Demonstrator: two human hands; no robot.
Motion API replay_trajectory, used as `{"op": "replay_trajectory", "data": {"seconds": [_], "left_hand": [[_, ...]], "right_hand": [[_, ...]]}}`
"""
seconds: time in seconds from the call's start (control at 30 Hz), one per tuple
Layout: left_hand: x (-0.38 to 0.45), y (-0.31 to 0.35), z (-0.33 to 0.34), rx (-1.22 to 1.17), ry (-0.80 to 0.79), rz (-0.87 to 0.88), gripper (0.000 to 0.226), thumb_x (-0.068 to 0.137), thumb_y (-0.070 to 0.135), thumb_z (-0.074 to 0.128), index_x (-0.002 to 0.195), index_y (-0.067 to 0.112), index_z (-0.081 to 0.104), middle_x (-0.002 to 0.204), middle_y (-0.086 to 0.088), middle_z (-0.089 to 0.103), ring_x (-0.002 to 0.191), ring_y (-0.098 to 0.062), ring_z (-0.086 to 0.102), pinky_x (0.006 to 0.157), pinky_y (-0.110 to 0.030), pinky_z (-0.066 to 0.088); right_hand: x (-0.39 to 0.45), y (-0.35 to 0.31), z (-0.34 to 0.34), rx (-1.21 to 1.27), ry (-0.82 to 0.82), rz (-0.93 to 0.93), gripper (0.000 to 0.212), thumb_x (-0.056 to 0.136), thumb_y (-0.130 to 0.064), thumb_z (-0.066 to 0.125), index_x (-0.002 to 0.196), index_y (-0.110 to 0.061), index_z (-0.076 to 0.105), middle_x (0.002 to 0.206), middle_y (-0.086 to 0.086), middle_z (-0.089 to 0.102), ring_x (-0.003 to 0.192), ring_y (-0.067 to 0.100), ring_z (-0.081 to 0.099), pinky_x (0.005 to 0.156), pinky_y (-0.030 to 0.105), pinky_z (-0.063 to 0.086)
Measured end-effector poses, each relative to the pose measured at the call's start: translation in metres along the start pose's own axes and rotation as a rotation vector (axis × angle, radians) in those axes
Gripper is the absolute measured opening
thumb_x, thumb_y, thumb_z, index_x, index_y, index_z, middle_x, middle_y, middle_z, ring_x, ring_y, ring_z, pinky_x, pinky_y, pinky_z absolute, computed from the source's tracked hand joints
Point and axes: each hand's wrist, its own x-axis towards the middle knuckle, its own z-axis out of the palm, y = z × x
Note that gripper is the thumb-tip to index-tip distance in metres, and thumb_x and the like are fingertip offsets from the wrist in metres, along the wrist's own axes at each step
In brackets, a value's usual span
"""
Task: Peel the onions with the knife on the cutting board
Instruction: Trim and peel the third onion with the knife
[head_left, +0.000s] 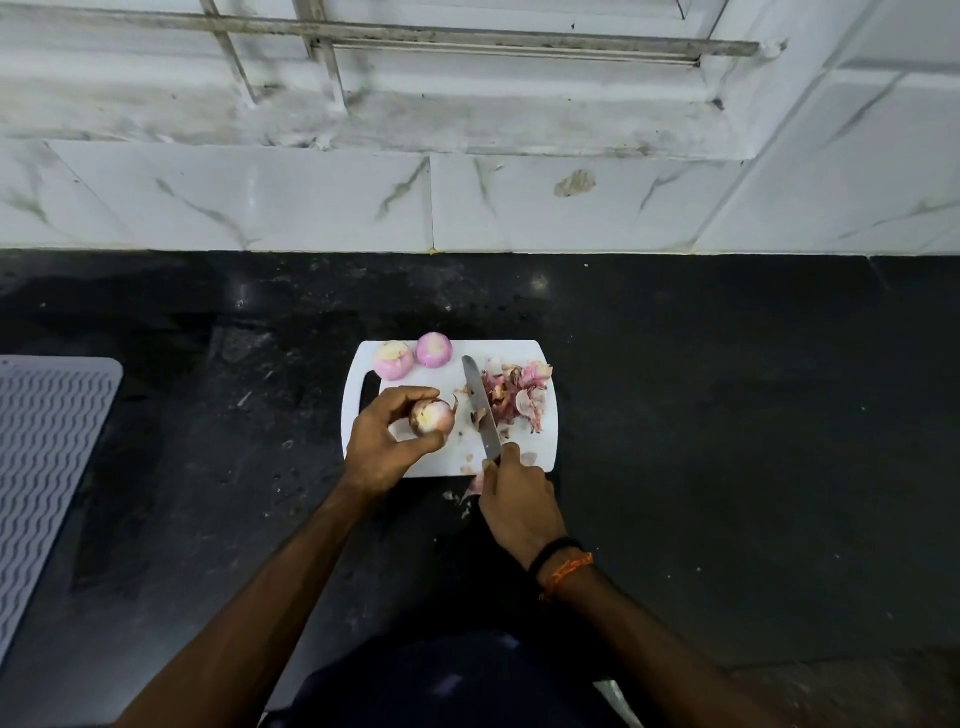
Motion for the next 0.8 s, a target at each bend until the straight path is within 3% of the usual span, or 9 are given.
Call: {"op": "replay_trajectory", "data": {"seconds": [0.1,0.23,0.4,0.53,0.67,0.8], "left_hand": [[0.002,-0.004,-0.004,0.095,-0.014,0.024,0.039,0.074,0.023,0.083,0.111,0.021,0.072,0.11,0.011,0.072,0.106,-0.012,0.064,0.09,-0.023,0.049],[0.002,-0.012,-0.014,0.224,-0.087,0.058,0.036,0.08,0.027,0.073,0.115,0.018,0.07,0.113,0.009,0.071,0.104,-0.012,0.064,0.092,-0.039,0.053],[-0.001,-0.014,-0.011,0.38,-0.063,0.066,0.051,0.076,0.048,0.067,0.119,0.02,0.068,0.119,0.007,0.067,0.106,-0.014,0.061,0.088,-0.042,0.055],[0.003,-0.01,0.001,0.644,0.03,0.128,0.072,0.062,0.068,0.08,0.113,0.019,0.067,0.117,0.003,0.067,0.105,-0.021,0.059,0.081,-0.039,0.054],[0.008,0.0,0.016,0.826,0.121,0.169,0.062,0.058,0.06,0.087,0.093,0.015,0.064,0.097,-0.003,0.065,0.087,-0.028,0.056,0.064,-0.037,0.046],[0.013,0.002,0.018,0.671,0.072,0.052,0.052,0.064,0.047,0.082,0.1,0.016,0.061,0.094,-0.002,0.065,0.085,-0.027,0.062,0.069,-0.039,0.052]], "right_hand": [[0.001,0.001,0.0,0.003,0.038,-0.007,0.029,0.106,-0.032,0.039,0.124,-0.011,0.047,0.107,0.011,0.066,0.098,0.03,0.064,0.075,0.034,0.045],[0.001,0.005,0.003,-0.01,0.05,-0.033,0.028,0.106,-0.032,0.038,0.122,-0.011,0.047,0.101,0.009,0.066,0.091,0.027,0.064,0.071,0.032,0.042],[-0.002,0.006,0.005,-0.071,0.04,-0.042,0.025,0.106,-0.03,0.037,0.118,-0.011,0.047,0.102,0.008,0.064,0.092,0.028,0.064,0.067,0.029,0.034],[-0.001,0.006,0.006,-0.084,0.05,-0.045,0.023,0.106,-0.031,0.038,0.117,-0.012,0.047,0.101,0.009,0.067,0.091,0.031,0.065,0.067,0.034,0.037],[-0.005,0.005,0.002,-0.054,0.078,-0.058,0.023,0.106,-0.032,0.038,0.115,-0.014,0.047,0.095,0.005,0.064,0.088,0.026,0.063,0.068,0.031,0.033],[-0.009,0.003,0.002,0.031,0.092,-0.034,0.02,0.105,-0.033,0.04,0.111,-0.015,0.047,0.093,0.004,0.064,0.088,0.027,0.064,0.072,0.036,0.043]]}}
